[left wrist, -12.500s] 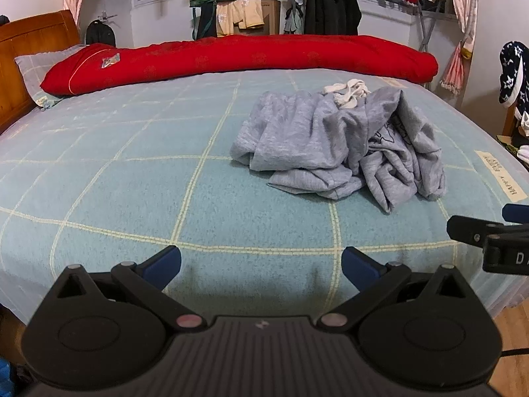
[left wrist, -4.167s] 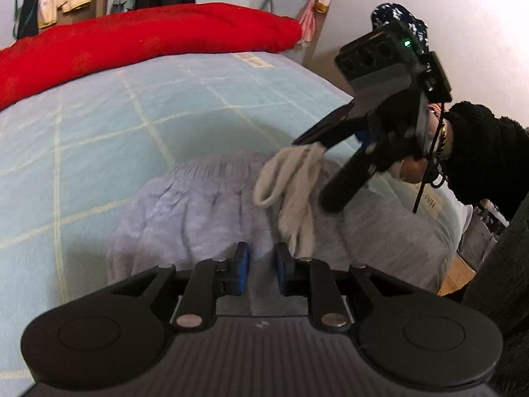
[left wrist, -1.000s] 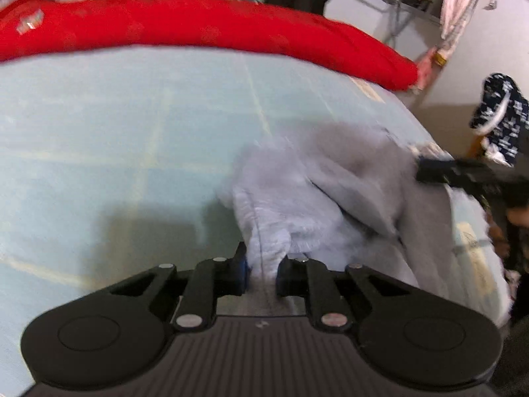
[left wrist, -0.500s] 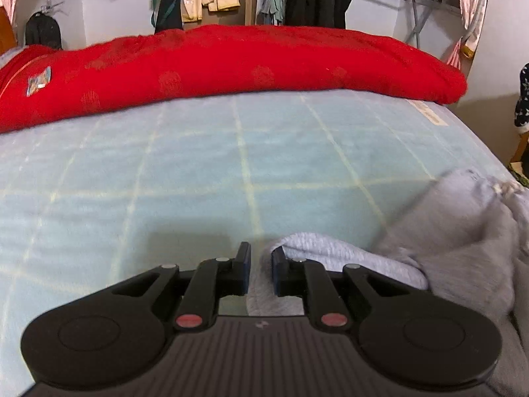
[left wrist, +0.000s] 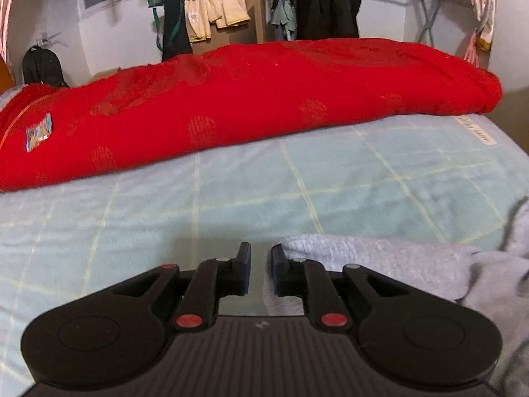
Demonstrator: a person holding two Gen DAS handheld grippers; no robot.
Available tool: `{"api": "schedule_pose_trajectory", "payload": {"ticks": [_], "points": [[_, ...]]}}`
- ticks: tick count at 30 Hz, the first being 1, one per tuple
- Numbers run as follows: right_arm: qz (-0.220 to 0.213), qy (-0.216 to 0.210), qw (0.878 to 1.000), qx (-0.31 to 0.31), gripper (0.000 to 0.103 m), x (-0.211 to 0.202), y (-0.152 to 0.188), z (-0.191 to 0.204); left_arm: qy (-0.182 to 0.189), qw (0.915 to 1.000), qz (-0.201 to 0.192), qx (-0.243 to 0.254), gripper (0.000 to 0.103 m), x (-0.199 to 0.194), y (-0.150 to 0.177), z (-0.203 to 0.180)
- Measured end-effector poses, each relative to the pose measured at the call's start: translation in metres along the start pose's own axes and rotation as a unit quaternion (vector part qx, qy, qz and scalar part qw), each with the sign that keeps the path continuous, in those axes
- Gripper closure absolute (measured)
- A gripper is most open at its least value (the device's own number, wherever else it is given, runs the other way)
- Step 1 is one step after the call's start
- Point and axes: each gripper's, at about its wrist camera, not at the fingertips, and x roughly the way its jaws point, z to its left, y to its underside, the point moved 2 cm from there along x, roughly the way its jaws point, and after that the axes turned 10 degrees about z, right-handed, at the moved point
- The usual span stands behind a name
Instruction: Fold clothes
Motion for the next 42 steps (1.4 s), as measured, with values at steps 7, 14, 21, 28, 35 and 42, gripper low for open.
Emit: {"api": "schedule_pose_trajectory", "payload": {"ticks": [7,14,21,28,35,42], "points": [[0.009,-0.023,1.0,-0.008,0.022,0.003,0.003,0.015,0.013,0.9982,0.056,0.016,0.091,0.048,-0.009,-0.016],[0.024,-0.046,0.998,-0.033,0.018,0.013,0.001,0.027,0.044,0.9957,0.079,0.019,0.081,0.037,0.026,-0.029],[0.039,-0.062,0.995,-0.073,0.016,0.037,-0.003,0.023,0.075,0.9928,0.093,0.015,0.071,-0.006,0.07,-0.04],[0.068,-0.099,0.989,-0.091,0.016,0.06,-0.002,0.009,0.119,0.9871,0.099,-0.042,0.062,-0.051,0.115,-0.053],[0.068,-0.156,0.977,-0.125,0.014,0.061,-0.002,-0.004,0.089,0.9767,0.097,-0.17,0.054,-0.079,0.163,-0.06],[0.077,-0.216,0.965,-0.129,0.014,0.063,-0.006,-0.023,0.106,0.9363,0.082,-0.325,0.054,-0.071,0.203,-0.054]]}}
